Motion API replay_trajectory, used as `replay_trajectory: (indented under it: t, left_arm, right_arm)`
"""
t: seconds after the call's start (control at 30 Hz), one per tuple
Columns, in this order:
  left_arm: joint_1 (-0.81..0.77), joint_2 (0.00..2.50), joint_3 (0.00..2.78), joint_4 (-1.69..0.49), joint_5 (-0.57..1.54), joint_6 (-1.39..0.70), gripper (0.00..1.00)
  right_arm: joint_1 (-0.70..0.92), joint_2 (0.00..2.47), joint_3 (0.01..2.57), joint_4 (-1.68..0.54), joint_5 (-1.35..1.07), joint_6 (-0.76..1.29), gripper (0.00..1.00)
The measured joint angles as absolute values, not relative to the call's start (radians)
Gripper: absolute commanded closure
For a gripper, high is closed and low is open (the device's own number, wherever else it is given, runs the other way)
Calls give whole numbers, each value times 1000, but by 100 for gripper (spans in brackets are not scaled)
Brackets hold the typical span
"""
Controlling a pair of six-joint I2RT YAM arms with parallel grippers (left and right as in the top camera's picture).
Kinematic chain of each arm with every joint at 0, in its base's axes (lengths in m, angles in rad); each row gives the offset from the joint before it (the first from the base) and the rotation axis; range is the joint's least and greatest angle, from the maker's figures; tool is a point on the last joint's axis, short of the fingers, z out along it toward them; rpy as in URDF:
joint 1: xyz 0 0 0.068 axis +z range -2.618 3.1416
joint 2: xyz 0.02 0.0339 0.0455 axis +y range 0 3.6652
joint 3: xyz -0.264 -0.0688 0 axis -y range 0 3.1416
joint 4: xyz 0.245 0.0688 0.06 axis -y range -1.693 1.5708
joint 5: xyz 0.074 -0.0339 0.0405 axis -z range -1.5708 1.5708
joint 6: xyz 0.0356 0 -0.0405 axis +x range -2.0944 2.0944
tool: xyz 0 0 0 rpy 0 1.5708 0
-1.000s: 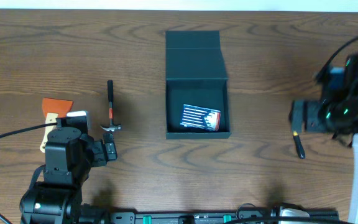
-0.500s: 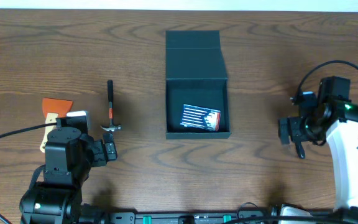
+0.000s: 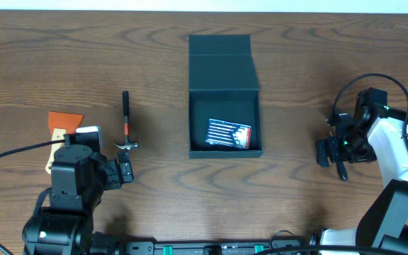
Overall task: Pack container
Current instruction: 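Move the right gripper to the yellow-handled screwdriver, then grasp the yellow-black screwdriver handle with the right gripper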
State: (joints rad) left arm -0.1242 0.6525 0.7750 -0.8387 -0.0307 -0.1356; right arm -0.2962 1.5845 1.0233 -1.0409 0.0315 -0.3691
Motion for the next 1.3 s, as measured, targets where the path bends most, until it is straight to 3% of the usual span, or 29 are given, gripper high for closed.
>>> replay_trajectory:
  t: [1.07,1.3]
  left_arm:
    - [-124,653,775,-839,-31,-136,1]
    - [-124,653,775,-839,-31,-136,1]
  right_arm:
    - [-329,1585,807,-729,4,-399,9]
    - [-388,1585,807,-712,9,-403,17]
